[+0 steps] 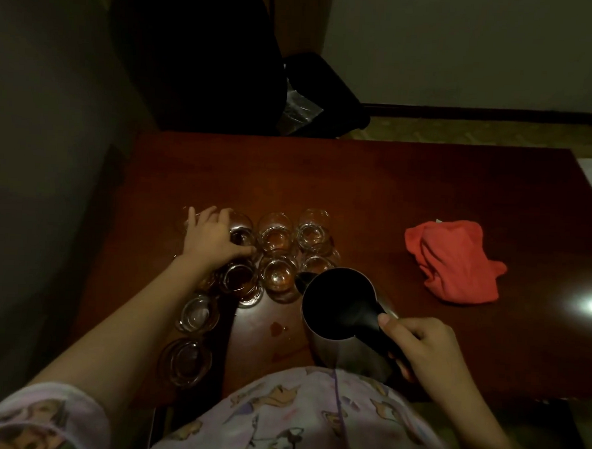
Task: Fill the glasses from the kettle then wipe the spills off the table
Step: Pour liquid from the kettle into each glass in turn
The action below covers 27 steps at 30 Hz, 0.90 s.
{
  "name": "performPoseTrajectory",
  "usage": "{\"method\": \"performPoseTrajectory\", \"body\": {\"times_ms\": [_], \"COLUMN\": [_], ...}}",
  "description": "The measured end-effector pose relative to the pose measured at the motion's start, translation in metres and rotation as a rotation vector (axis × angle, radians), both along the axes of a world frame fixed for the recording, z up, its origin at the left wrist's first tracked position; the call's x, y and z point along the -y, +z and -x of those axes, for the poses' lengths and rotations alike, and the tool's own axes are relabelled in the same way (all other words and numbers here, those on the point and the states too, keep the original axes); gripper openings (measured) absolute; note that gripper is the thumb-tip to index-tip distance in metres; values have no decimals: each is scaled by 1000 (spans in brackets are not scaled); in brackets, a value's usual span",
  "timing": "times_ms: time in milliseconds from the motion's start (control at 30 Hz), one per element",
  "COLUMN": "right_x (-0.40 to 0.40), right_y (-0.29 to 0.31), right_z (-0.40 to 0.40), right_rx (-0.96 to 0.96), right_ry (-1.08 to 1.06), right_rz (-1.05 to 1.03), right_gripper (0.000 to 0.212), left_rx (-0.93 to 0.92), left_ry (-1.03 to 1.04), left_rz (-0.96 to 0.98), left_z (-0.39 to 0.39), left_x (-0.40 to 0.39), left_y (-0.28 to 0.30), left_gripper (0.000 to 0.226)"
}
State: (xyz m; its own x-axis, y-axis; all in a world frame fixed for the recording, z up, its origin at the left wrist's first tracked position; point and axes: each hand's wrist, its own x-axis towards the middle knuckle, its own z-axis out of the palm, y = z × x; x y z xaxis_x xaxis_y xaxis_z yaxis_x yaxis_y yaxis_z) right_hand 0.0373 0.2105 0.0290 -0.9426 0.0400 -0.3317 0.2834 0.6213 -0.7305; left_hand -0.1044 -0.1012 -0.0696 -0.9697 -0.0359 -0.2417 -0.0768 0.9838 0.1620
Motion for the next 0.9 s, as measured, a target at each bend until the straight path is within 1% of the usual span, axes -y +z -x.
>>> {"method": "performPoseTrajectory", "body": {"times_ms": [100, 200, 267, 333, 433, 533, 600, 700, 900], "right_x": [0, -1, -1, -1, 0, 1, 1, 1, -1], "right_y": [1, 1, 0, 0, -1, 0, 0, 0, -4], "right_z": [1, 3, 5, 6, 8, 9, 10, 12, 13], "right_rx": [-1, -3, -2, -4, -8, -10, -8, -15, -45], "right_ry": [2, 9, 15, 18, 28, 38, 36, 44, 77], "right_rz": [-5, -7, -16, -21, -29, -46, -37, -36, -19], "right_gripper": [60, 59, 59, 60, 61, 64, 65, 60, 55], "left_rx": [21, 4, -25, -71, -157, -227, -268, -317, -356], "left_ry": [25, 36, 66, 106, 143, 187, 198, 197, 220], "left_rz": [29, 29, -28, -125, -267, -365, -389, -417, -525], "left_z": [3, 7, 5, 0, -6, -7, -8, -11, -30], "left_x": [-4, -5, -6, -7, -6, -3, -1, 0, -5], "left_y": [4, 4, 4, 4, 5, 10, 16, 27, 63], "left_gripper": [100, 92, 87, 85, 85, 85, 86, 85, 82]}}
